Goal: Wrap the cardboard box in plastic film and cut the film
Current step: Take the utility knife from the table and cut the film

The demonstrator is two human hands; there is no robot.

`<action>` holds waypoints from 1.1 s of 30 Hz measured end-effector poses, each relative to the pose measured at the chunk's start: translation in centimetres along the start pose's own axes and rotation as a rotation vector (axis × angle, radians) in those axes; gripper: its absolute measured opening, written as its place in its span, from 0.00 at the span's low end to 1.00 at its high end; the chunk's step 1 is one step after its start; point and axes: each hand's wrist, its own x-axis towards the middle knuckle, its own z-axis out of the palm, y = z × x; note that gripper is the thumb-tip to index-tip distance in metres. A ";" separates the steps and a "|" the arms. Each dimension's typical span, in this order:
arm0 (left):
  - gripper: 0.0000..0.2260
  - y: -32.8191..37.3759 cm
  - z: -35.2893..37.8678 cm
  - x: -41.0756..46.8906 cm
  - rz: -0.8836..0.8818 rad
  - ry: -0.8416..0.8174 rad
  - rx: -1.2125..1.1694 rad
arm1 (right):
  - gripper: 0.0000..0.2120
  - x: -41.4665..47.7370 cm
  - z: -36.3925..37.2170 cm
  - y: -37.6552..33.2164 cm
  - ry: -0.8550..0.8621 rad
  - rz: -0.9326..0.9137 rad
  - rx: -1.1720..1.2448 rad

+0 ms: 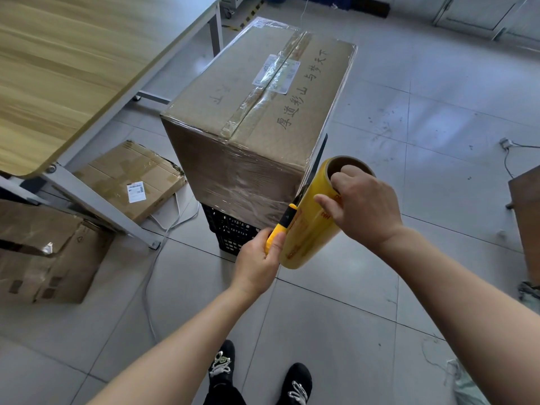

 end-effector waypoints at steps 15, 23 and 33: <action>0.12 -0.2 0.0 -1.1 0.119 0.060 0.015 | 0.17 0.5 0.3 0.7 0.017 -0.022 0.025; 0.17 1.2 1.2 0.2 0.021 0.110 -0.078 | 0.17 0.7 0.3 0.8 0.017 -0.021 0.027; 0.19 1.8 1.1 0.1 -0.043 0.035 0.020 | 0.19 1.1 0.2 0.7 0.013 -0.013 0.028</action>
